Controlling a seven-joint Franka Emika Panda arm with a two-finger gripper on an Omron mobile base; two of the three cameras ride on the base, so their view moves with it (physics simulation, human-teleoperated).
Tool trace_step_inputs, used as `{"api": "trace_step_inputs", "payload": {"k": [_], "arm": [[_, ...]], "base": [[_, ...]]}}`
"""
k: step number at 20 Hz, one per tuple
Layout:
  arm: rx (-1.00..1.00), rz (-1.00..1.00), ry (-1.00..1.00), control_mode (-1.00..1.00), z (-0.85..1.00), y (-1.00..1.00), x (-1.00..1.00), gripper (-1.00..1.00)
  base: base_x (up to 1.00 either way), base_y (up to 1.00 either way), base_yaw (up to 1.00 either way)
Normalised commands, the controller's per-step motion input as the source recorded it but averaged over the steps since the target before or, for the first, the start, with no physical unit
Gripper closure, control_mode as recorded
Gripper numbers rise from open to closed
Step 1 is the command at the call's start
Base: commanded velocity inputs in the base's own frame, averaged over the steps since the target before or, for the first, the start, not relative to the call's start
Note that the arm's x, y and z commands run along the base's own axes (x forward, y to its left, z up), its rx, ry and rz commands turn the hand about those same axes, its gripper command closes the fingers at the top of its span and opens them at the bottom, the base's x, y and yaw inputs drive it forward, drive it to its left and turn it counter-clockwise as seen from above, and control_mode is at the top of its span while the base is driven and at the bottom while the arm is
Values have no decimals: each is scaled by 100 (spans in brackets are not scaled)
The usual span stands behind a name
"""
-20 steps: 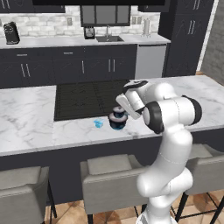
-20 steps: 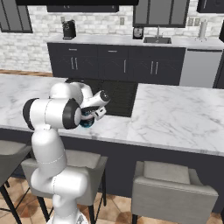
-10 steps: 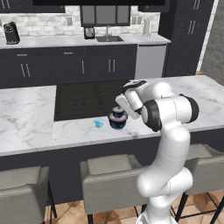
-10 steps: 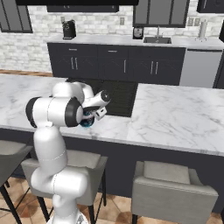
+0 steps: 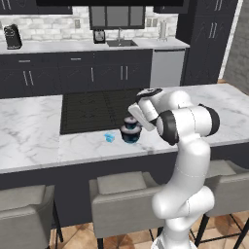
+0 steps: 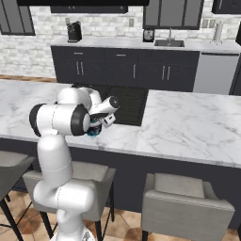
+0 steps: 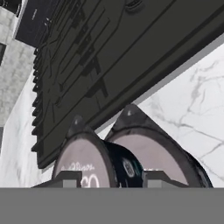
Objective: Stack the yogurt containers by placing the smaller containers on top of the larger containers.
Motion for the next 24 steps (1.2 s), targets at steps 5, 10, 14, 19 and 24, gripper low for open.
{"api": "trace_step_inputs", "payload": {"k": [5,10,14,19,24], "arm": [[0,0,0,-100,0,5,0,-100],[0,0,0,-100,0,0,-10,-100],[0,0,0,-100,0,0,-23,-100],[0,0,-1,-100,2,-1,-53,-100],[0,-3,-4,-100,21,0,-56,-100]], "base": [[0,0,0],[0,0,0],[0,0,0],[0,0,0],[0,0,0]]}}
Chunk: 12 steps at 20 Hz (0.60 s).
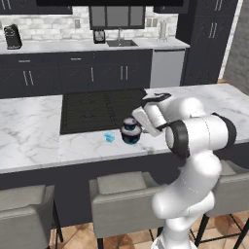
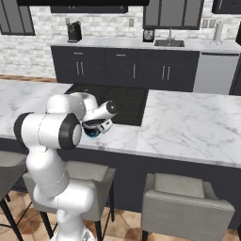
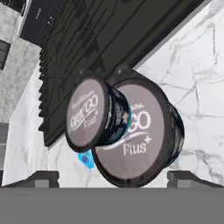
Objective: Stack the yogurt containers by placing the smaller containers on top of the larger containers.
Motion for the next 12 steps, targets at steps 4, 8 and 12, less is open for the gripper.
{"api": "trace_step_inputs", "payload": {"k": [4,8,12], "arm": [[-1,-6,-4,-100,39,1,-49,-100],[-8,-13,0,-100,40,19,-33,-100],[-14,-15,0,-100,47,36,-21,-100]], "base": [[0,0,0],[0,0,0],[0,0,0]]}}
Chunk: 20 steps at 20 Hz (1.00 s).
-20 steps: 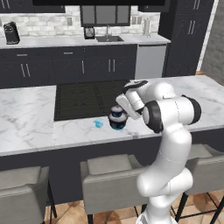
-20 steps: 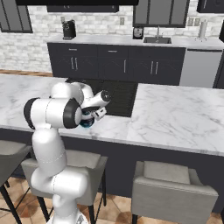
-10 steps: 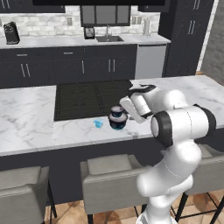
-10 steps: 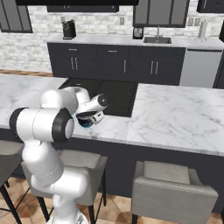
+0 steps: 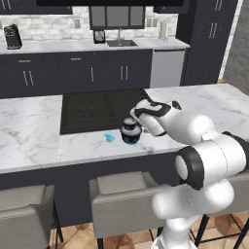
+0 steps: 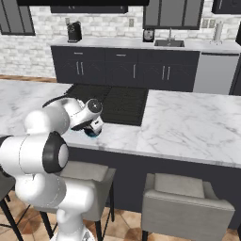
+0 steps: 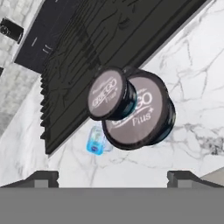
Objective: Stack the yogurt containers by placing the smaller containers on top of the larger containers.
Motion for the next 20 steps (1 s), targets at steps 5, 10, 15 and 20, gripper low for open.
{"api": "trace_step_inputs", "payload": {"k": [5,10,15,20], "arm": [[-12,-14,1,-100,40,38,-13,-100],[-3,-15,4,-100,18,33,-13,-100],[-3,-8,1,-100,3,23,-5,-100],[-2,-1,3,-100,0,22,0,-100]], "base": [[0,0,0],[0,0,0],[0,0,0],[0,0,0]]}}
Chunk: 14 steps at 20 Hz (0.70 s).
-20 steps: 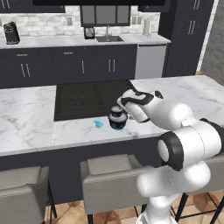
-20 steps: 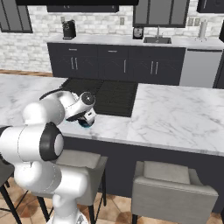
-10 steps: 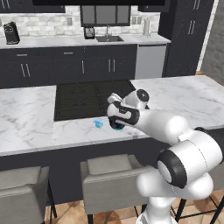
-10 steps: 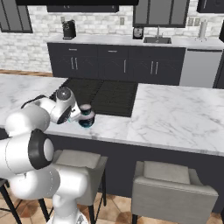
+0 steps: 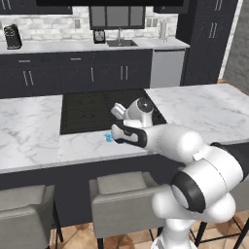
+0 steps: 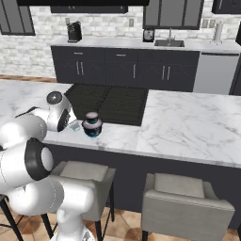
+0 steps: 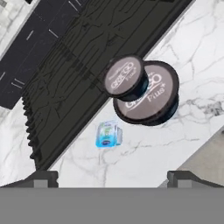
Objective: Stack the yogurt containers by placing the smaller containers on top of the larger containers.
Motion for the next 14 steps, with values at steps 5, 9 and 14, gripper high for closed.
{"api": "trace_step_inputs", "payload": {"k": [5,9,14], "arm": [[-5,0,12,-100,1,24,1,-100],[-5,0,17,-100,0,11,5,-100],[-4,0,16,-100,-1,6,14,-100]], "base": [[0,0,0],[0,0,0],[0,0,0]]}}
